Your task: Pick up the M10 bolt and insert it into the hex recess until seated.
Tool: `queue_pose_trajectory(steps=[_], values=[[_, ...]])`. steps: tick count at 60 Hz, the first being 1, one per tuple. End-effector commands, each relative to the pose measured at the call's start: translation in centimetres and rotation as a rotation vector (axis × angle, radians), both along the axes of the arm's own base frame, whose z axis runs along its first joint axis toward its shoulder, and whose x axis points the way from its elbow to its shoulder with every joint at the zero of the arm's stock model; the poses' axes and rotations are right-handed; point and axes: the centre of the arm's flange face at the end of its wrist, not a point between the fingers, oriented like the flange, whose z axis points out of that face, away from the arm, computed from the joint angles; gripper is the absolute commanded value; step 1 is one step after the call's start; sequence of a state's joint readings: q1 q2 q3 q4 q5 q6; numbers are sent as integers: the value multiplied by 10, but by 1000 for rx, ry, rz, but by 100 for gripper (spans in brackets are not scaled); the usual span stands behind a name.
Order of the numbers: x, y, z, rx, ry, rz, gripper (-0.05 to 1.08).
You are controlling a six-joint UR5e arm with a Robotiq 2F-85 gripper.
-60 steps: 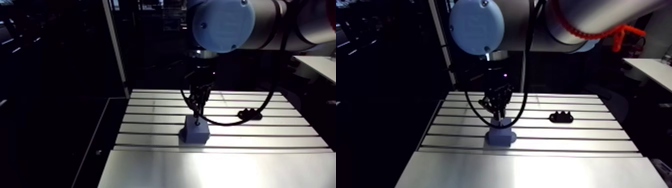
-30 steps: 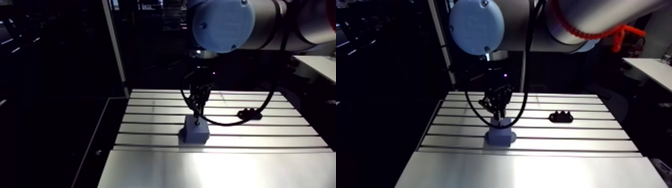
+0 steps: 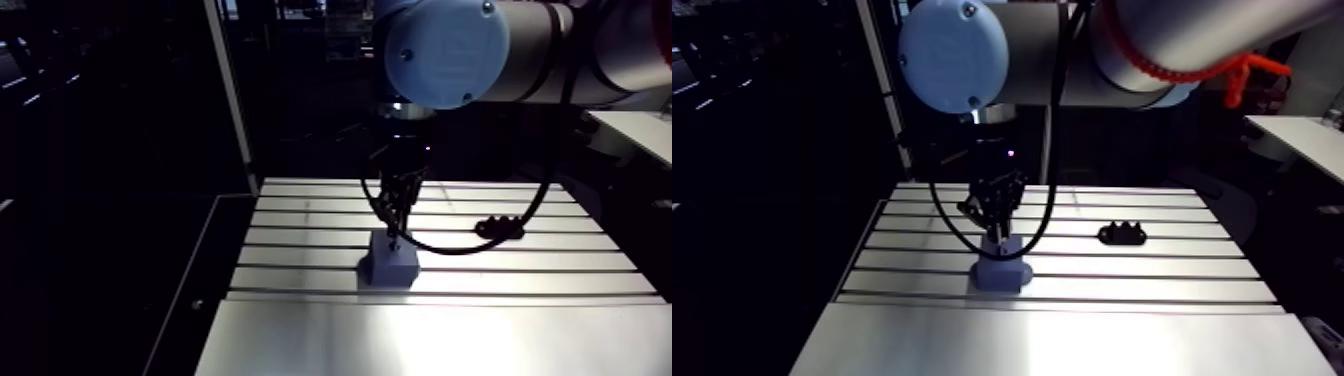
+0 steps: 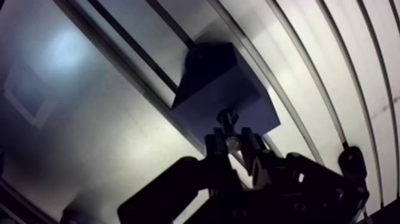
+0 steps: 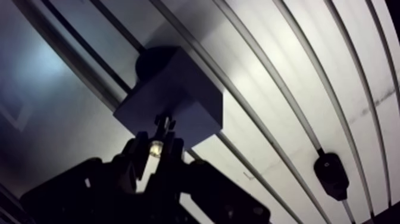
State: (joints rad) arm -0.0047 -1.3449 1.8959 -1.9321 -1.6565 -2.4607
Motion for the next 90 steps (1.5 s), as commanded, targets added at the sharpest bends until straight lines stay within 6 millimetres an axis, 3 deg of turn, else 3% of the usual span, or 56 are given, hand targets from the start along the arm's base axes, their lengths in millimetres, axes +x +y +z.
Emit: queue_pose_trajectory(steps=[1, 90], values=[[0, 1, 0, 1, 2, -2, 91], [1, 0, -8, -1, -15, 4, 91]])
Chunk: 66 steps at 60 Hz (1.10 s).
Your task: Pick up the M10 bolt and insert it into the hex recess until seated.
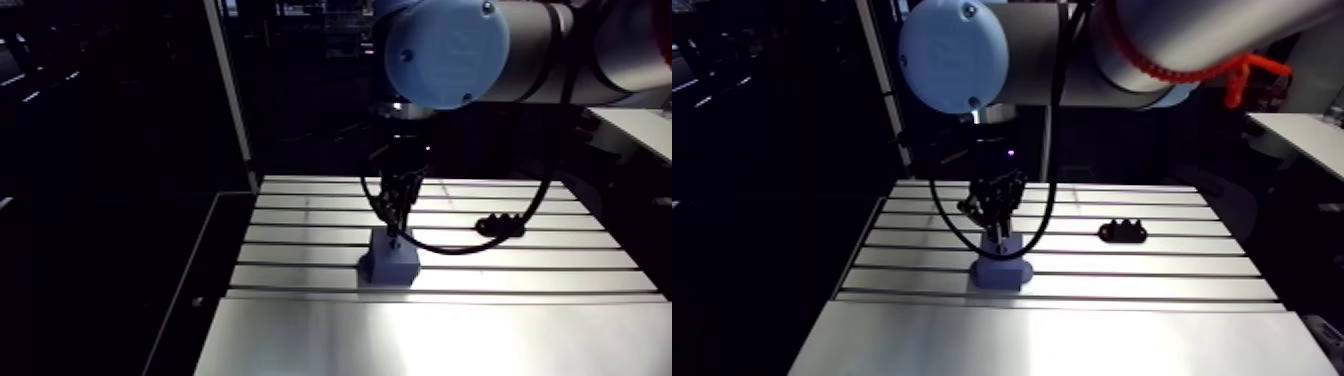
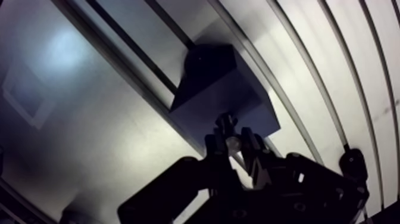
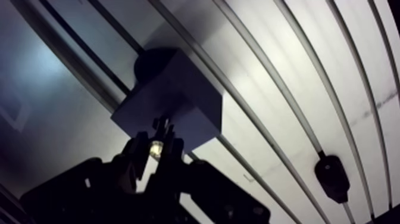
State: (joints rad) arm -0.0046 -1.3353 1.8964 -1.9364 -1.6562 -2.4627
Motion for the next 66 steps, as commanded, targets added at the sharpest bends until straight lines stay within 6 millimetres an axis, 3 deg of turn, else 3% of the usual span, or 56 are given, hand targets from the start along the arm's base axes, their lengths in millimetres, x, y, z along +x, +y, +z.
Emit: queue_pose_trajectory(steps=[1, 9, 13, 14, 15, 16, 17, 18, 19, 21, 43, 66], values=[[3, 0, -3, -1, -9, 2, 91], [6, 0, -5, -2, -13, 8, 90], [8, 0, -5, -3, -11, 15, 80], [8, 0, -5, -4, -11, 16, 66], [8, 0, -5, -4, -11, 16, 66], [8, 0, -4, -5, -10, 18, 40], [8, 0, -4, -5, -10, 18, 40], [9, -1, -5, -5, -11, 19, 16], [9, -1, -5, -5, -11, 19, 16], [11, -2, -6, -7, -16, 29, 2], [5, 1, 0, -14, 20, 31, 1], [-9, 10, 31, -35, 126, -47, 1]])
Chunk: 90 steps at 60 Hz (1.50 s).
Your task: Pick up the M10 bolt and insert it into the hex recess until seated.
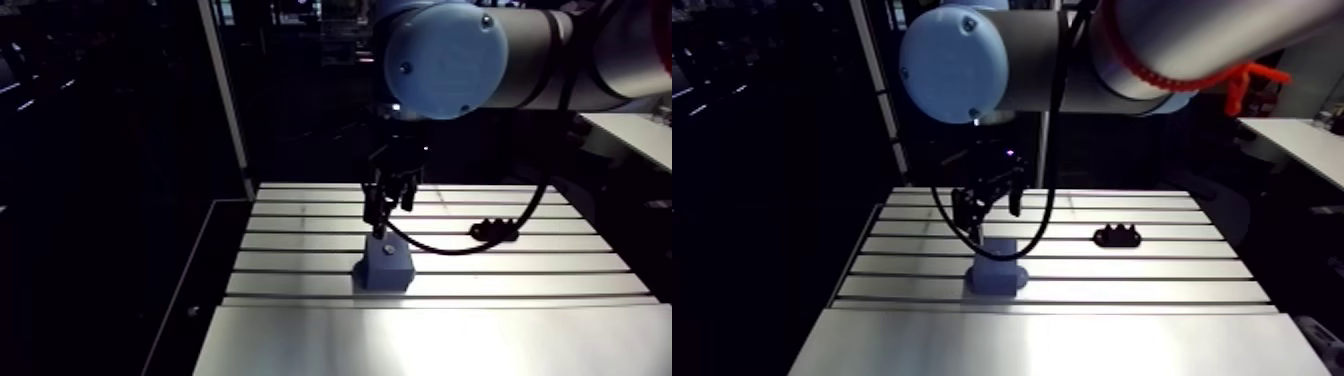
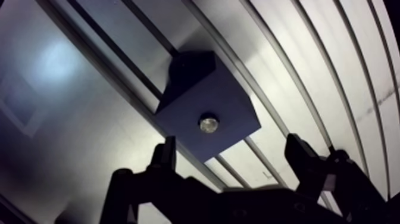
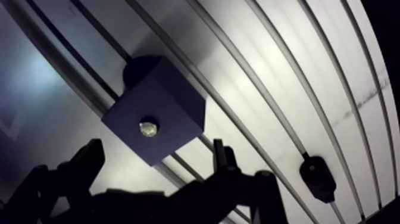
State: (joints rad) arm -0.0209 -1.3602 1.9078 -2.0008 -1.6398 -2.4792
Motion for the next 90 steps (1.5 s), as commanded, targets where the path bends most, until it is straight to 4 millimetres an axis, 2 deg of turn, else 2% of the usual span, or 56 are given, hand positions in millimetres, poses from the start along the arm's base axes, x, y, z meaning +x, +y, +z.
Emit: queue_pose_trajectory(steps=[1, 20, 27, 32, 37, 39, 45, 71, 90], values=[[-6, 4, 18, -18, 49, -44, 1], [-6, 4, 32, -2, 85, -165, 2], [-6, 5, 30, 6, 83, -202, 14], [-4, 9, 26, 4, 73, -202, 30], [-5, 13, 23, 1, 68, -203, 33], [-6, 15, 23, -5, 68, -190, 40], [-5, 13, 21, -16, 60, -131, 44], [19, 6, 9, -76, 26, 21, 46], [24, 7, 2, -74, 50, 18, 49]])
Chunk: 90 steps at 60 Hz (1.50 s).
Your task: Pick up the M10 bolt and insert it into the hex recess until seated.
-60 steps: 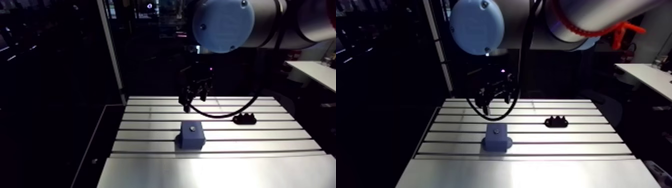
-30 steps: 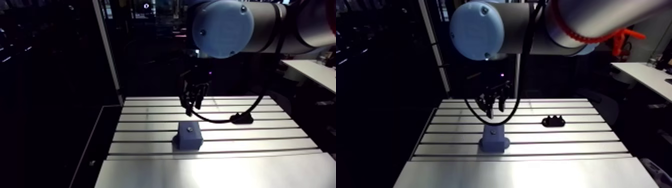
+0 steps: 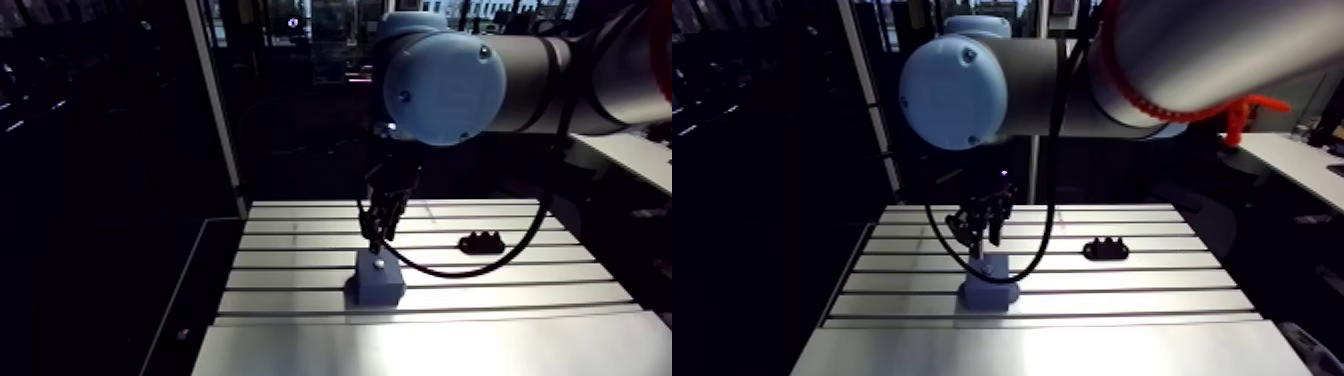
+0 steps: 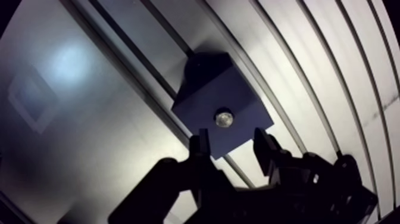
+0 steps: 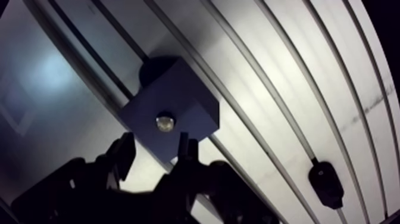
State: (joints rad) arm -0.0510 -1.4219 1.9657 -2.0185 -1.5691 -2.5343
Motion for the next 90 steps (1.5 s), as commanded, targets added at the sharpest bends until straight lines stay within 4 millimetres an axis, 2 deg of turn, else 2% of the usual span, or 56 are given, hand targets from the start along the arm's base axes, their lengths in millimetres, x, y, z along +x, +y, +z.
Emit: queue_pose_trajectory(steps=[1, 90], values=[[5, 0, -5, 1, 28, 0, 49], [3, 1, -35, 13, 7, -8, 57]])
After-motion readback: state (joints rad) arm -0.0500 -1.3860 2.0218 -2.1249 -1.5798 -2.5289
